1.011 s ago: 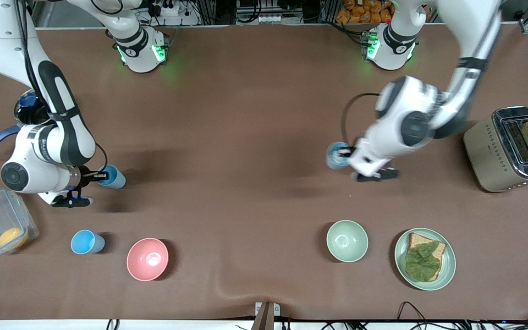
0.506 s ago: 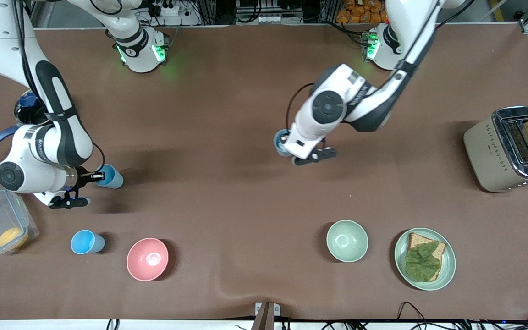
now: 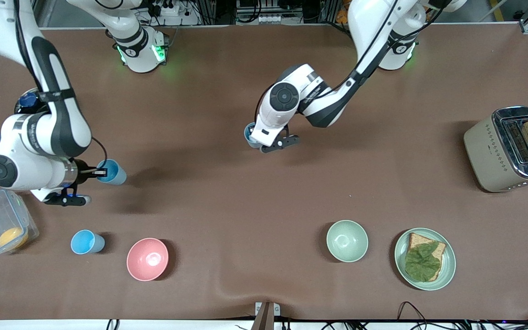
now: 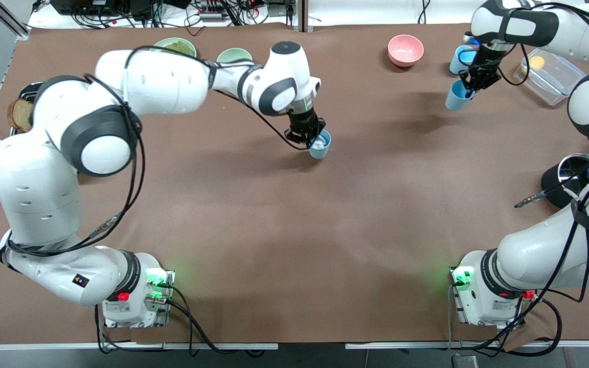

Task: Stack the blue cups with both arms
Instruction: 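Place the left gripper's cup mid-table while the right gripper lifts its cup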

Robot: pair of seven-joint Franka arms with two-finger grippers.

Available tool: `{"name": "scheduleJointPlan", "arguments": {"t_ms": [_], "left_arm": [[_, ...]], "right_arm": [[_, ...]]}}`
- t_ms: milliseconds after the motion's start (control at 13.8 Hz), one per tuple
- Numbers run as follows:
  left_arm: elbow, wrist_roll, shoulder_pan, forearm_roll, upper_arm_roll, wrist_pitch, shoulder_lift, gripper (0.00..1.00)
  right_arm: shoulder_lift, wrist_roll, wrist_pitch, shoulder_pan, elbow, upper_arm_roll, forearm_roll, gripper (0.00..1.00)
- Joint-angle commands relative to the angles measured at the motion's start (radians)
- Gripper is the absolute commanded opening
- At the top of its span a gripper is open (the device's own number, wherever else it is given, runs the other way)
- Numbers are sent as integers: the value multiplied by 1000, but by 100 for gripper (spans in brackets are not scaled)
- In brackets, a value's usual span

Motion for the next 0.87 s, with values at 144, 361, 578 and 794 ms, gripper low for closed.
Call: {"name": "scheduleJointPlan", "arguments": {"t_ms": [144,361,578,794], "left_arm": [[-36,-60,-40,4,12,97,20,0],[-38,-66,-26,15,12,85,3,100],[-35,-66,5,17,13,-31,-101,100],[-33,-54,39,18,13,-226,-272,100]], "right_arm": [[-97,199,-80,90,-12,43,65,0],[-124,342,-129,182,-14,51,72,0],[-238,387,-240,202,-54,50,164,0],[-321,461,-258,301,-116,60,166,0]]}}
